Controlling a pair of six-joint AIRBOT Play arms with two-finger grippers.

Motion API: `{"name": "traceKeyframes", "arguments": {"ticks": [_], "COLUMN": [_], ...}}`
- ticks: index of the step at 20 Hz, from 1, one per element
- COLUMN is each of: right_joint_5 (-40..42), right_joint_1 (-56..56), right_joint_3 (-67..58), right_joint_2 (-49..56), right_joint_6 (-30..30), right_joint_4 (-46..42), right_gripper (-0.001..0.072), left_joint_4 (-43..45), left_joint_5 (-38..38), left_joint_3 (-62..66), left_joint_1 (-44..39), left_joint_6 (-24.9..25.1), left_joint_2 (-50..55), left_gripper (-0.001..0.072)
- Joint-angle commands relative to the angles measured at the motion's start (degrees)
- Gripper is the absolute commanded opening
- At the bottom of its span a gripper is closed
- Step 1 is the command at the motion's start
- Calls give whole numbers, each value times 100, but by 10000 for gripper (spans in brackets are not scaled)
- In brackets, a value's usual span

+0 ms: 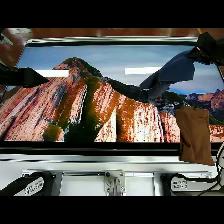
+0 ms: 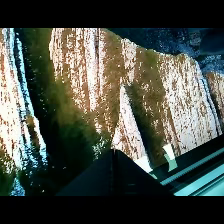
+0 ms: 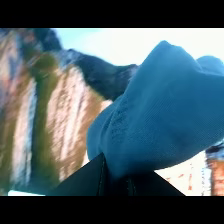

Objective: Fold the shirts.

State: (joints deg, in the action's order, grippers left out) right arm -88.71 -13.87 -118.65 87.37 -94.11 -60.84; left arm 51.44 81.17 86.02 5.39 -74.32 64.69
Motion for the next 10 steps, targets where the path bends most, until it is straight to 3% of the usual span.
{"name": "traceKeyframes", "arguments": {"ticks": [1, 10], "right_joint_5": [365, -234], "right_joint_1": [-66, -1849], "right_joint_3": [0, 348], "right_joint_2": [179, 199], "right_joint_6": [-116, -369], "right_joint_4": [-1025, -1764], "right_gripper": [73, 74], "left_joint_4": [0, -374], "left_joint_5": [74, 463], "left_joint_3": [-7, -7], "left_joint_1": [-7, -7], "left_joint_6": [15, 13], "left_joint_2": [-2, -76], "left_gripper": [42, 42]}}
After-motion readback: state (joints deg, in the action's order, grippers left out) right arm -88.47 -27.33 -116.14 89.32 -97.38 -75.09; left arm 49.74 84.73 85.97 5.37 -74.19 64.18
